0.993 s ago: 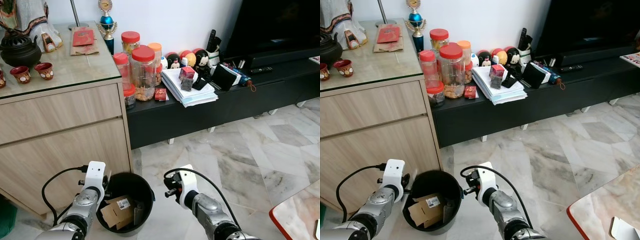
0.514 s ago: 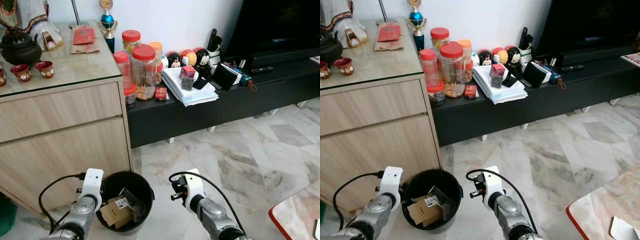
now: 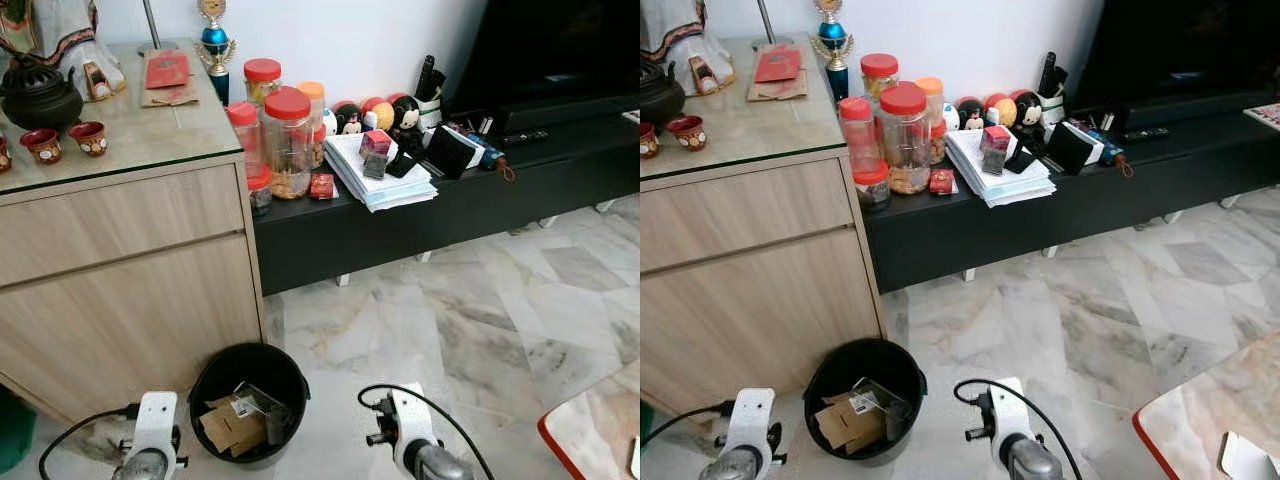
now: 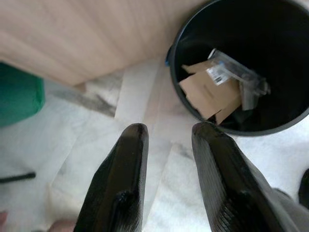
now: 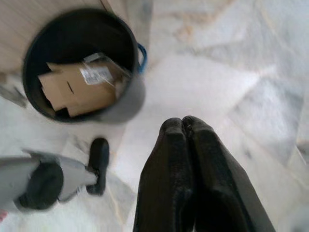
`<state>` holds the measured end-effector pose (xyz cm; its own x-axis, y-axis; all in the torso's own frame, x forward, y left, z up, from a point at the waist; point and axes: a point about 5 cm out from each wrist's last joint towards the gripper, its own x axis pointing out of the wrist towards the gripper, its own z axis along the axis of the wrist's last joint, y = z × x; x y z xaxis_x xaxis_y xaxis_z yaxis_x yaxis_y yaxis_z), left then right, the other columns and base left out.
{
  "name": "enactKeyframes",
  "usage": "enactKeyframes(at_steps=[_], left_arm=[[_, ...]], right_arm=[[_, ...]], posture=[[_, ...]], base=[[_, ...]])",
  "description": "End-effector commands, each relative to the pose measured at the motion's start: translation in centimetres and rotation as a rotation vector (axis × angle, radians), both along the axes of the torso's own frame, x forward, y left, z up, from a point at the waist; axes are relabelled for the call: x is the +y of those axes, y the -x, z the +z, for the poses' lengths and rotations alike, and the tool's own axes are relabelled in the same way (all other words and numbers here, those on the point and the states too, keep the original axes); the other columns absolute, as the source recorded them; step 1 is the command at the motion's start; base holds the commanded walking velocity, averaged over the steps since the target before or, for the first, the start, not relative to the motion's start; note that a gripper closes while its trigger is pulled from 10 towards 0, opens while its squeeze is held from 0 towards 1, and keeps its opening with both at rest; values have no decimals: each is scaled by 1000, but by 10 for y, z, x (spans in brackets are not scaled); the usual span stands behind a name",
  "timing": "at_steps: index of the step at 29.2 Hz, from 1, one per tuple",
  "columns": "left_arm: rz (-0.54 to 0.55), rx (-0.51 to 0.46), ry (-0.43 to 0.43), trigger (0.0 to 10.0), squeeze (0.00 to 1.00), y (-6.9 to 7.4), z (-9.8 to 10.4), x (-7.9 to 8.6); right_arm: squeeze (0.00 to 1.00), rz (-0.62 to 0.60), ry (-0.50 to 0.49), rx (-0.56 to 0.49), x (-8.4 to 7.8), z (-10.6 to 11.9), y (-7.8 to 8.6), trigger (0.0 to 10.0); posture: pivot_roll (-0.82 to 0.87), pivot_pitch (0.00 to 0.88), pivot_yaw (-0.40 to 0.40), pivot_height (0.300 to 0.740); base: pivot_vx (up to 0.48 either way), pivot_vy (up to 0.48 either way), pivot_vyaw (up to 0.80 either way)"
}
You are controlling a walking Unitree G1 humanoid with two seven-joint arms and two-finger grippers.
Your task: Picking trash to rubbish bin
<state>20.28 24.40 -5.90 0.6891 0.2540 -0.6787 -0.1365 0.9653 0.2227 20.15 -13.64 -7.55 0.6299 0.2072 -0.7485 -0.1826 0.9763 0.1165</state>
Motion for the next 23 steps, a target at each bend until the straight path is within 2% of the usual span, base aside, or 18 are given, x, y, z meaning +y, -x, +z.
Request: enactKeyframes(at_steps=[1,11,23], left_arm=[[12,6,-5,10000,0,5,-2,2],[11,-5,0,10000,0,3,-1,0],[10,-11,-1,10000,0,1,0,1]], right_arm=[[0,-19,19,30,-4,-4,6,10000],[0,-28,23,32,-4,-5,8,10000],[0,-25,16,17,0,-3,5,10000]], posture=[[53,30,-38,740],[50,12,-34,740],[41,0,-30,740]], base=[[0,0,0],[0,0,0],[-245,0,0]])
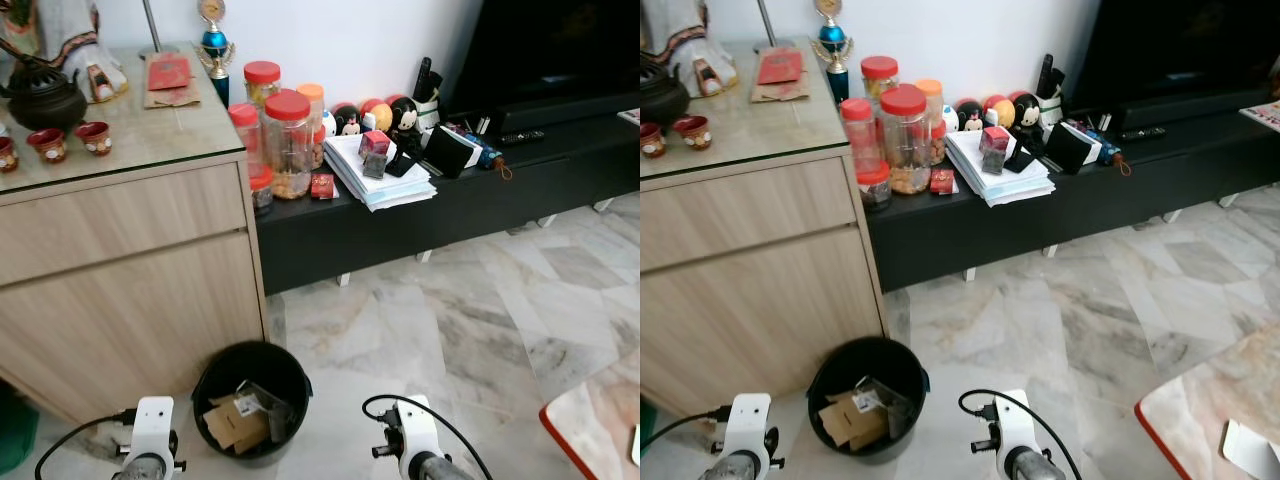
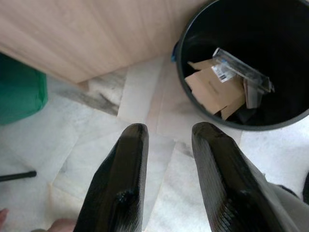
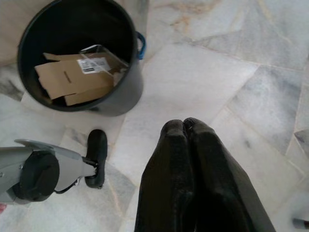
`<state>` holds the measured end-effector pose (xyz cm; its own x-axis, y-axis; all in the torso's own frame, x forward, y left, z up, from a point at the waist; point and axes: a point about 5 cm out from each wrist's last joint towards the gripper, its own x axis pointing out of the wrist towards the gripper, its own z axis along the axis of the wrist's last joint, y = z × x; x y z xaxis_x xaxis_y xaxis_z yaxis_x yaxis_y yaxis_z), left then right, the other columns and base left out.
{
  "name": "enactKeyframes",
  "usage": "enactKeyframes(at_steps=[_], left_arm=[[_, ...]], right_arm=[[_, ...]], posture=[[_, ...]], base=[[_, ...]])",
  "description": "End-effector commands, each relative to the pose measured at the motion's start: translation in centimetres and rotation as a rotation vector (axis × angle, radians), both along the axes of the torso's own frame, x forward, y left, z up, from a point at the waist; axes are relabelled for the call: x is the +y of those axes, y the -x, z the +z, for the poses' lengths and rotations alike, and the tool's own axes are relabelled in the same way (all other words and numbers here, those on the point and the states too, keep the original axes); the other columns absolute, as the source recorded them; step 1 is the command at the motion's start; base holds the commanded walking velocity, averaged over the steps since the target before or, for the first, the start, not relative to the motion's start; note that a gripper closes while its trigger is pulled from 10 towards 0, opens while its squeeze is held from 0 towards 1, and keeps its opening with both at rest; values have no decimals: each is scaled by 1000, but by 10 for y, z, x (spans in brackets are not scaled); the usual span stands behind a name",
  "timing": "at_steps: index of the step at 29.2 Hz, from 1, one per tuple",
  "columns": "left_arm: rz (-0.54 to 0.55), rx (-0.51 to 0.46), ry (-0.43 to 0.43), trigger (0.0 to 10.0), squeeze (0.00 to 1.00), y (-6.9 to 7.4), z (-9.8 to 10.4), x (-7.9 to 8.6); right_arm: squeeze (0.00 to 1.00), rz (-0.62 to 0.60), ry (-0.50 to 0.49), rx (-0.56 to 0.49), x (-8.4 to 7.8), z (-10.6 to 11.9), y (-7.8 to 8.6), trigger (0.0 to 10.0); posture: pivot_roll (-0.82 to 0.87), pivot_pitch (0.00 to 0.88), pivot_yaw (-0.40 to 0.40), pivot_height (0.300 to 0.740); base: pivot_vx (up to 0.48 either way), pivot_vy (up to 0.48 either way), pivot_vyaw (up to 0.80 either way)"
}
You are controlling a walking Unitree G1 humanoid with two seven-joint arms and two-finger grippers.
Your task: Picking trash to rubbish bin
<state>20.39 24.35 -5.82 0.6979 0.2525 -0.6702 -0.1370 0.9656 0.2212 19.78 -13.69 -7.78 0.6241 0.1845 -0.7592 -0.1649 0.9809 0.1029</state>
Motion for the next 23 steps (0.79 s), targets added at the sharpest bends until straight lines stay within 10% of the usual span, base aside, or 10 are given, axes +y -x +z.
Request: enactKeyframes(at_steps=[1,23], left_arm=[[11,2,-1,10000,0,3,-1,2],[2,-12,2,10000,0,0,1,1]], right_arm=[[0,-6,2,6,1,-1,2,10000],[0,-5,1,-25,2,3,-5,10000]], posture=[[47,0,-30,740],[46,1,-30,740]], base=[[-262,0,0],[-132,0,0]])
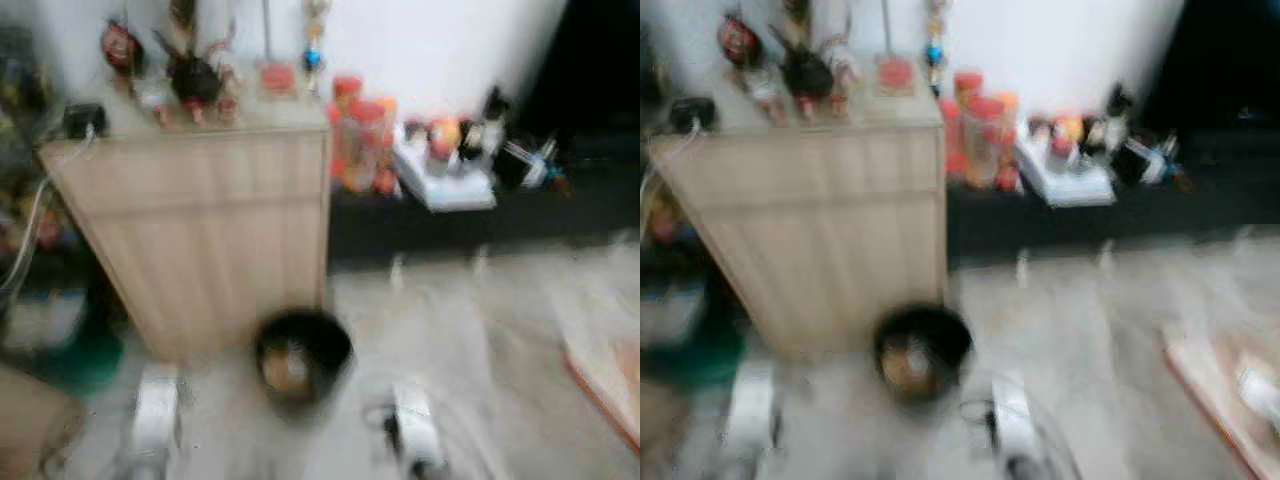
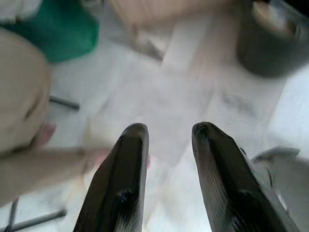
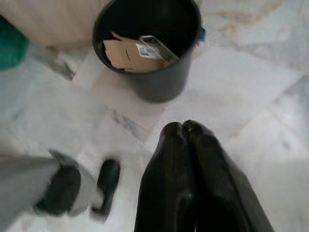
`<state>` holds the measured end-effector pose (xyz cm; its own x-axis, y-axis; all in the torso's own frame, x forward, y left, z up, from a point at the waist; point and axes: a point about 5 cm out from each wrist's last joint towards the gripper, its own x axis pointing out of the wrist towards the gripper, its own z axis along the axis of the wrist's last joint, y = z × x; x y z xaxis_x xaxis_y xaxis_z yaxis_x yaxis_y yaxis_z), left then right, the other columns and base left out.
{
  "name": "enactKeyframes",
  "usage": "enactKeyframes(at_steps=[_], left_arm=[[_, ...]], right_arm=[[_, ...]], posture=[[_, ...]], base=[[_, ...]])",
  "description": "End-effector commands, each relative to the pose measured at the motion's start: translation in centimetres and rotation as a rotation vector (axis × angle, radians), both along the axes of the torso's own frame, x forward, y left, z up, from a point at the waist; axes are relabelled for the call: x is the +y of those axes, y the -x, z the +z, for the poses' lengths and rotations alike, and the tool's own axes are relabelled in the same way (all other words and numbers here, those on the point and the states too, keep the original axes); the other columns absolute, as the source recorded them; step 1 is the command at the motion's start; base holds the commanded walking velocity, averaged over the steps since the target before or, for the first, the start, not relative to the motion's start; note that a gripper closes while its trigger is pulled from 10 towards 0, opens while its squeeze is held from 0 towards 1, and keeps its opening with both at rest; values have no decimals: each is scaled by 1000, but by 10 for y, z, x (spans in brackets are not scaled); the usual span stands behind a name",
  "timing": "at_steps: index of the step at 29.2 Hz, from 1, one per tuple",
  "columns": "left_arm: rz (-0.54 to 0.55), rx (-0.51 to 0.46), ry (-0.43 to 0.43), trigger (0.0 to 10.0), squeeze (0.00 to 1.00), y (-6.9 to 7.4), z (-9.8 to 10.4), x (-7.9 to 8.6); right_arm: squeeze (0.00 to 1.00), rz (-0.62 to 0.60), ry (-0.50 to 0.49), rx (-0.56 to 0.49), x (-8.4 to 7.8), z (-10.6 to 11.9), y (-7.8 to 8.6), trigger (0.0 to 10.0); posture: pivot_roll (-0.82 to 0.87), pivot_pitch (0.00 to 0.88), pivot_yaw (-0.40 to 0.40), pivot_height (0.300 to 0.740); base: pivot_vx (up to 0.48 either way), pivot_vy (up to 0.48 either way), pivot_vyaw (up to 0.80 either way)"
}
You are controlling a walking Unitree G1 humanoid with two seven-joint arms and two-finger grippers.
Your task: Picking trash to rubbish bin
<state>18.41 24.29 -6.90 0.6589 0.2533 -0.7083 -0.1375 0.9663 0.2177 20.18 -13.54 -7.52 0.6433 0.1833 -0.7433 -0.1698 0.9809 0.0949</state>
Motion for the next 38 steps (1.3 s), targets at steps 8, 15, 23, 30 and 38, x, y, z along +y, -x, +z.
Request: enactKeyframes(at_steps=[8,15,23,30,38], left_arm=[[-13,-69,-5,10000,0,-22,12,-1],[-17,-54,-12,10000,0,-21,11,-2],[-10,-53,-13,10000,0,-19,10,-2],[-20,-190,-74,10000,0,-37,26,1],[-1,-551,-164,10000,0,-75,75,7]], right_arm=[[0,-23,-4,-14,-1,2,-4,10000],[0,-31,11,-1,-4,0,0,10000],[0,-31,4,-41,-3,5,-9,10000],[0,14,-15,-228,2,31,-43,10000],[0,17,-107,-561,12,91,-99,10000]], posture=[[47,19,-33,740],[50,32,-38,740],[50,32,-39,740],[48,32,-39,740],[53,32,-44,740]], base=[[0,0,0],[0,0,0],[0,0,0],[0,0,0],[0,0,0]])
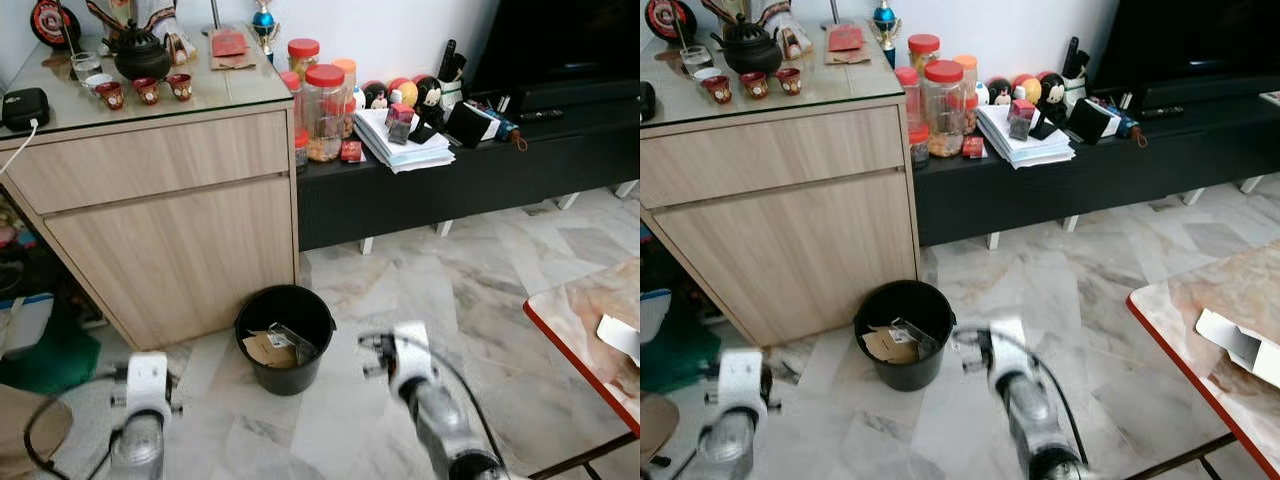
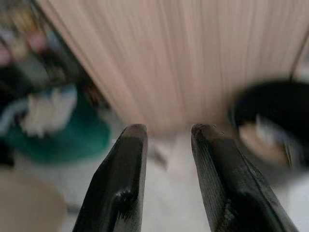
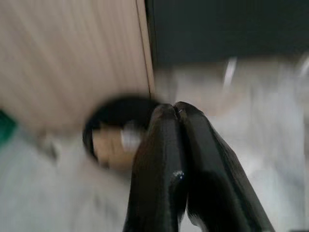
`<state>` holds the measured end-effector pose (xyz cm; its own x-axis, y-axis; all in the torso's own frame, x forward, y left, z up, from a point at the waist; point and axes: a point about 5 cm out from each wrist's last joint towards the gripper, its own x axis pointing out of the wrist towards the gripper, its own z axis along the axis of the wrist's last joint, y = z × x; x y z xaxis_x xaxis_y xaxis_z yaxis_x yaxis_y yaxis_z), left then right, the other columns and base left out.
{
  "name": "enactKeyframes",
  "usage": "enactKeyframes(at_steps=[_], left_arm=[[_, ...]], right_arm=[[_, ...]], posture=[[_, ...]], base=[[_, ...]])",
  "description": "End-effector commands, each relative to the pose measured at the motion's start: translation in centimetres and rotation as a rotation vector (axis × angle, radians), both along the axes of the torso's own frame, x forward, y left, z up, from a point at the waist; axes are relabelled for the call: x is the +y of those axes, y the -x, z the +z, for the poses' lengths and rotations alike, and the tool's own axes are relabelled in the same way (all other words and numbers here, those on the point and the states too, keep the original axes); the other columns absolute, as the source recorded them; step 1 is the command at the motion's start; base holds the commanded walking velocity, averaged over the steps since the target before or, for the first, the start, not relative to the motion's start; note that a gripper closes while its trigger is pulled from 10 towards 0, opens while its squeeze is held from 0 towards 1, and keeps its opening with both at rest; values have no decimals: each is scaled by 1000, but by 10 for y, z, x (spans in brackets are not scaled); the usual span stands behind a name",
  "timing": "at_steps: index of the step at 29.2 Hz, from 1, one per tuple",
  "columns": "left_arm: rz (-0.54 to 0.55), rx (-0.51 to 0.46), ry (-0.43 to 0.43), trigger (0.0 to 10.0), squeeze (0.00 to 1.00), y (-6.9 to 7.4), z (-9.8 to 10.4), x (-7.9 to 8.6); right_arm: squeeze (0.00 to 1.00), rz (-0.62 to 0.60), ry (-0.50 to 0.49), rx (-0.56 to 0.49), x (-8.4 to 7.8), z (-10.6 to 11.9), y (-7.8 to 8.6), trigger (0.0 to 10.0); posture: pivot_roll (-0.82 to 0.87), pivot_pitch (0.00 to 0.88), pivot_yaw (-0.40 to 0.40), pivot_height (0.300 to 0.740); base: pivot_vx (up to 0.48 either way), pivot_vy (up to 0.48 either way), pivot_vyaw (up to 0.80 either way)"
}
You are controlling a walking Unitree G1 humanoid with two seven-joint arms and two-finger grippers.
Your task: Picking trash to rubbish bin
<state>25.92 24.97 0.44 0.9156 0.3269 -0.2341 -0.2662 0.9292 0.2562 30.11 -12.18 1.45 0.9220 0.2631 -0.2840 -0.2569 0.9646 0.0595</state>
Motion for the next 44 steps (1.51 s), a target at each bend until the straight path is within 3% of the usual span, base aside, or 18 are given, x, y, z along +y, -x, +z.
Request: enactKeyframes(at_steps=[1,3,4,7,10,15,20,29,44], left_arm=[[-11,-38,-17,10000,0,-2,5,-1],[-30,-94,-26,10000,0,-8,14,-5],[-33,-184,-47,10000,0,-17,30,-6],[23,-314,-52,10000,0,-27,54,3],[26,-359,-67,10000,0,-32,66,6],[-69,-418,-101,10000,0,-49,91,2],[-68,-424,-97,10000,0,-51,94,2],[-75,-400,-88,10000,0,-52,92,2],[-94,-439,-108,10000,0,-64,109,0]], right_arm=[[0,-20,-36,-29,-1,4,-2,10000],[0,-14,-42,-76,2,14,-9,10000],[0,-13,-59,-152,5,29,-18,10000],[0,-15,-85,-242,9,48,-29,10000],[0,-15,-94,-267,11,54,-33,10000],[0,-26,-118,-317,13,68,-40,10000],[0,-27,-118,-330,12,72,-43,10000],[0,-25,-106,-339,11,74,-44,10000],[0,-27,-104,-385,16,84,-48,10000]], posture=[[53,32,-44,740],[60,28,-43,740],[60,28,-43,740],[59,23,-42,740],[61,22,-39,740],[79,21,-28,740],[70,13,-28,740],[66,0,-25,740],[63,0,-19,740]], base=[[0,0,0],[0,0,0],[0,0,0],[0,0,0],[0,0,0],[0,0,0],[0,0,0],[0,0,-779],[0,0,-788]])
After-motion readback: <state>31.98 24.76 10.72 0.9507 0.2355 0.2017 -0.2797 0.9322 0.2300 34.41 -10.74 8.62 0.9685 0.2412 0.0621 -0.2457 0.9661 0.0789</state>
